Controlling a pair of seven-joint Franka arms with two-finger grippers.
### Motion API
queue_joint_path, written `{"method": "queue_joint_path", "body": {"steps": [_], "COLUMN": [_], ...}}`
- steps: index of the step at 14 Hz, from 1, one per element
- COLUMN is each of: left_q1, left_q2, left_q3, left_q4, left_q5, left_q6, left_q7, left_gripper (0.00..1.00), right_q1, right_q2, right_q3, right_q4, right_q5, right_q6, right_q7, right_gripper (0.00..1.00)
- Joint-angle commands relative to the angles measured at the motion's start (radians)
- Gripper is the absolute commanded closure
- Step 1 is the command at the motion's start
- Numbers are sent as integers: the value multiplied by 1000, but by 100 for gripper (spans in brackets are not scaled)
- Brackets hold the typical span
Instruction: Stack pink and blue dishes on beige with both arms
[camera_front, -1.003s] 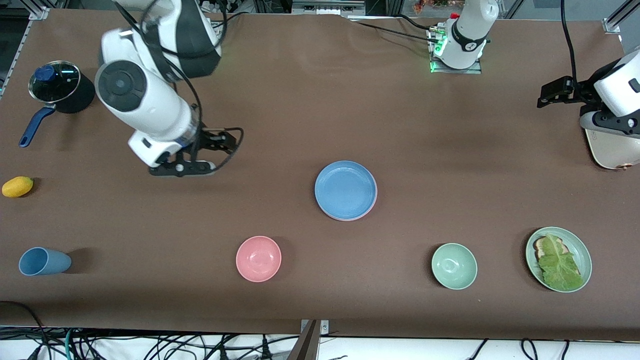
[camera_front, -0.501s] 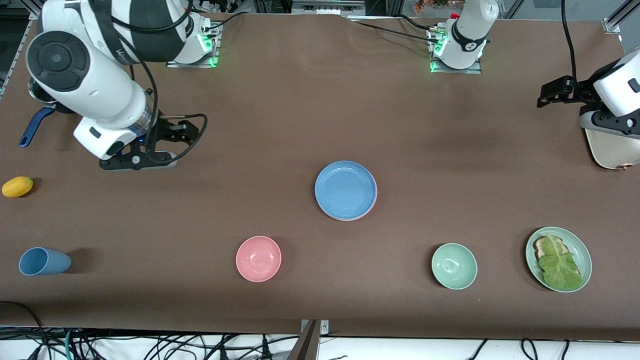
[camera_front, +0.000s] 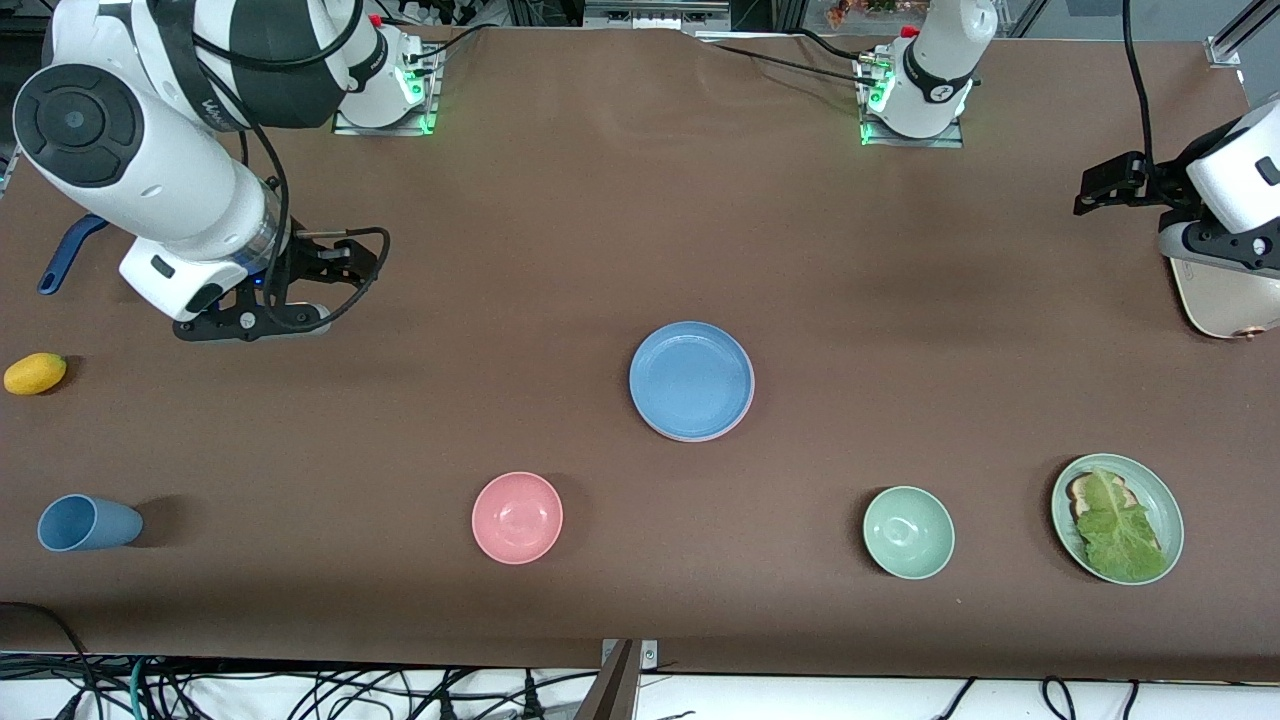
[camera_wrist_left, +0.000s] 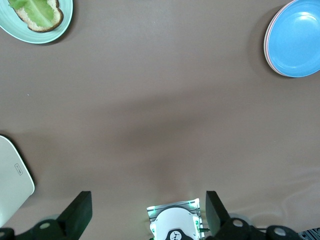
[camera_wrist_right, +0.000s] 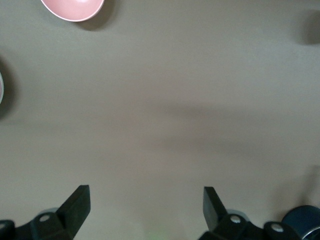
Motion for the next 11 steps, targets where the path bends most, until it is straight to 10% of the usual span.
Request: {"method": "queue_joint_path", "body": {"steps": [1, 8, 11], "left_q1": [6, 6, 6], "left_q2": [-22, -22, -22], "left_q3": [0, 0, 0], "left_q4": [-22, -22, -22], "left_q5": [-19, -19, -19], "left_q6": [7, 5, 5], "left_q7": [20, 20, 20], "left_gripper": [0, 0, 0], "right_q1": [3, -107, -280], "right_q2": [-22, -98, -138], "right_q3": [-27, -96, 139], "right_q4": [15, 9, 27], "right_q5": [-6, 22, -105], "right_q6": [-36, -105, -142], "right_q7": [-14, -195, -192], "right_gripper": [0, 0, 0]}}
